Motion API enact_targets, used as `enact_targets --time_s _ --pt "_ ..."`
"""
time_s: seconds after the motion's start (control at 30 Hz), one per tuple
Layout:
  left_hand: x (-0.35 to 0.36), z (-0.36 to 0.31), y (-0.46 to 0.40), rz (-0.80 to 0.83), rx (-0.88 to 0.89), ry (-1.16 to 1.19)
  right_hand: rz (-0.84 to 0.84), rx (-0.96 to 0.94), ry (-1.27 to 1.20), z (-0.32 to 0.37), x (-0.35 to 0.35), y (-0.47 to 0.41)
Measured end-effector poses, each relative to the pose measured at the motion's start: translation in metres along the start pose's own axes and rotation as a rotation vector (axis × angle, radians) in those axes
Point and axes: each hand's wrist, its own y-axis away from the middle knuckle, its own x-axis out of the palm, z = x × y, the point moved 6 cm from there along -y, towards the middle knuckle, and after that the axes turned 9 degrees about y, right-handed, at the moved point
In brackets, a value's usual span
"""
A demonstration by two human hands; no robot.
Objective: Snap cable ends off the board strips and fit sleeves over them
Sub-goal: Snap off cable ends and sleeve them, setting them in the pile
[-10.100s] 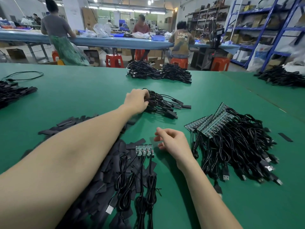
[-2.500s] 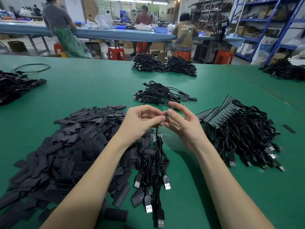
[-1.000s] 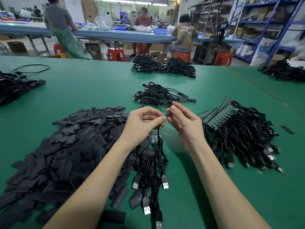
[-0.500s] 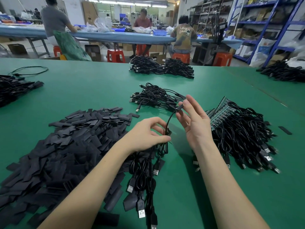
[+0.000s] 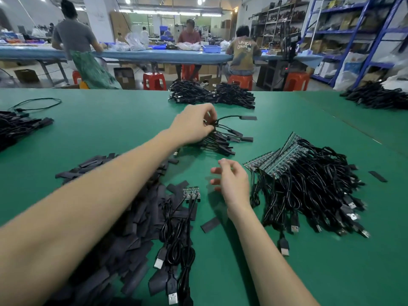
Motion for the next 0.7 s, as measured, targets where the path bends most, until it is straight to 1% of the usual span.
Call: enact_targets --time_s 0.1,0.17,0.27,0.33,0.4,0.6,0.63,0.7 --pt "0.004 0.016 -0.029 0.056 0.045 -0.271 -0.008 -0.067 0.178 -0.002 0.005 -0.001" --pt "0.009 0.03 -0.042 0.076 0.04 -0.388 -0.011 -0.089 0.272 -0.002 0.008 -0.001" --pt "0.02 0.05 -0.047 0.122 -0.012 -0.483 -0.01 -0.101 0.331 -0.003 0.009 -0.001" --pt "0.027 0.062 -0.043 0.157 -0.051 -0.494 -0.009 -0.101 0.338 -0.004 0.009 -0.001" --pt "0.03 0.067 -0.033 0.137 -0.072 -0.434 -0.004 -0.103 0.347 -0.004 0.009 -0.002" --pt "0.018 0.044 0.036 -0.088 -0.04 0.007 0.051 -0.107 0.398 -0.002 0.011 0.0" --pt "0.016 0.038 0.051 -0.123 -0.042 0.07 0.072 -0.107 0.426 -0.001 0.011 0.0" --pt "0.014 0.03 0.078 -0.161 -0.068 0.189 0.124 -0.153 0.56 0.002 0.013 -0.001"
